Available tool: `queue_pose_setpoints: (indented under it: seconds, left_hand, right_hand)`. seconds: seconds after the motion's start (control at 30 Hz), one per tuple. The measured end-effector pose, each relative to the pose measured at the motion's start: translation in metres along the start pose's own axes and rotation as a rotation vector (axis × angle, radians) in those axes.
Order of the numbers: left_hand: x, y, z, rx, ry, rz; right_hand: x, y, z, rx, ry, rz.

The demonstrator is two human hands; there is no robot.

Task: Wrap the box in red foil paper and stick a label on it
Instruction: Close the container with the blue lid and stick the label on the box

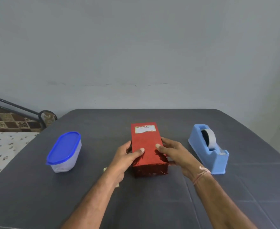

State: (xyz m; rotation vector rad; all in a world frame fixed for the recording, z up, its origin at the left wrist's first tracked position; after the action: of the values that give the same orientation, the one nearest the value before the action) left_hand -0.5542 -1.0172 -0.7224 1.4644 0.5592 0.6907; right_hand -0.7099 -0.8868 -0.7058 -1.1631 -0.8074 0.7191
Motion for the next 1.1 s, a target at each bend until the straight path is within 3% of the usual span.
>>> queue_pose_setpoints:
  seconds: [0.23, 0.5, 0.93, 1.1]
  left_hand:
    - [-0.065, 0.024, 0.09, -0.018, 0.238, 0.022]
    - [-0.135, 0.016, 0.173, -0.122, 0.321, 0.164]
    - [-0.154, -0.002, 0.189, -0.148, 0.434, 0.18]
    - [-0.144, 0.023, 0.173, -0.396, 0.559, 0.05]
  right_hand:
    - [-0.089, -0.04, -0.074, -0.1, -0.157, 0.023]
    - [-0.184, -0.045, -0.145, -0.221, -0.198, -0.025]
    - [-0.2, -0.035, -0.166, -0.309, -0.121, -0.083]
    - [-0.175, -0.051, -0.136, -0.237, -0.054, -0.022]
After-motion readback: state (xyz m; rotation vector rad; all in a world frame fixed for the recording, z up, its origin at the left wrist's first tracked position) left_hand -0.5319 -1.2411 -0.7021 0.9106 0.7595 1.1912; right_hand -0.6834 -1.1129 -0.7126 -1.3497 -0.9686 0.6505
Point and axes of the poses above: each hand's wrist, its own x-axis away from the middle knuckle, its own z-axis out of the back of the hand, y = z × x, the point moved 3 cm from there along -x, towards the middle knuckle, and after that the axes turned 1 degree about -z, right-handed, at the moved point
